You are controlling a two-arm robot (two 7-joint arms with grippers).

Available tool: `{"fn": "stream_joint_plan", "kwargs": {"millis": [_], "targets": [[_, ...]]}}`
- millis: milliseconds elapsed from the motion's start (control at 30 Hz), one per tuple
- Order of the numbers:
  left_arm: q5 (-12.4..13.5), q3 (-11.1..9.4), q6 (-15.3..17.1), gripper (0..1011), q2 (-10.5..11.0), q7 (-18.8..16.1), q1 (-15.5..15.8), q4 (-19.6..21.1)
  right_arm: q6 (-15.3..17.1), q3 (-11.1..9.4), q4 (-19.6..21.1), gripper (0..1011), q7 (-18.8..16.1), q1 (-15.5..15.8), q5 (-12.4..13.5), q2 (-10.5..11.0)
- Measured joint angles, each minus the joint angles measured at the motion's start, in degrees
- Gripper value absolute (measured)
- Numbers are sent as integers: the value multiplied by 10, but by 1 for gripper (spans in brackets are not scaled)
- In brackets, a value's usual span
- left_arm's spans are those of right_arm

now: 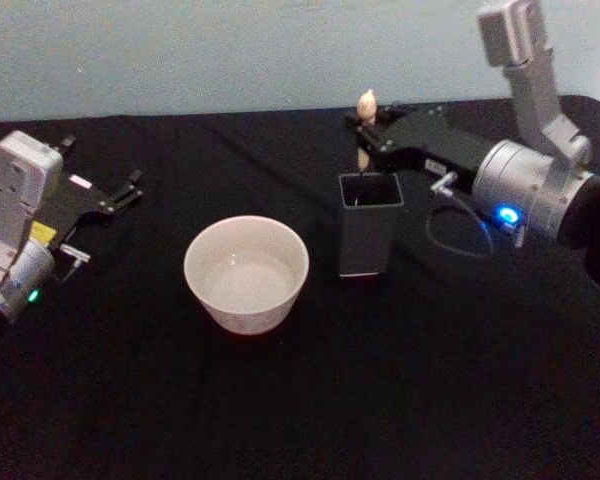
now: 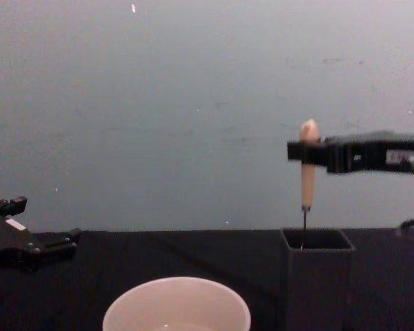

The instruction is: Pick up the stirring spoon with one hand, stir inside the cup, then place it back in its original position.

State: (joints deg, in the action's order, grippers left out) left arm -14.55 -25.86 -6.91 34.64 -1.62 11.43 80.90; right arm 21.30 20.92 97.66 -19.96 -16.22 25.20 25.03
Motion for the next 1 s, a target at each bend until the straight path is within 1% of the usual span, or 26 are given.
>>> {"fn": "stream_joint_plan", "kwargs": {"millis": [167,300,500,567,667,767,800,867,900,1000], "targets": [[0,0,0,1001,0,0,0,0,-7,-15,17,201,15,3,17,-2],[0,0,0,1001,0,0,0,0,-14,-23,27,201,23,4,31,-3],[0,0,0,1001,0,0,0,0,-29,-27,34,200,25,6,44,-4],[0,0,0,1001,0,0,0,0,-40,-27,37,200,23,7,51,-4],[0,0,0,1001,0,0,0,0,-58,-21,38,201,16,10,59,-5],[0,0,0,1001,0,0,0,0,-68,-15,38,200,10,11,62,-5],[0,0,0,1001,0,0,0,0,-73,-8,38,201,7,11,63,-5],[0,0,0,1001,0,0,0,0,-78,-2,38,201,4,12,63,-5],[0,0,0,1001,0,0,0,0,-85,6,38,201,0,13,64,-5],[0,0,0,1001,0,0,0,0,-97,16,36,200,-6,15,64,-7]]}}
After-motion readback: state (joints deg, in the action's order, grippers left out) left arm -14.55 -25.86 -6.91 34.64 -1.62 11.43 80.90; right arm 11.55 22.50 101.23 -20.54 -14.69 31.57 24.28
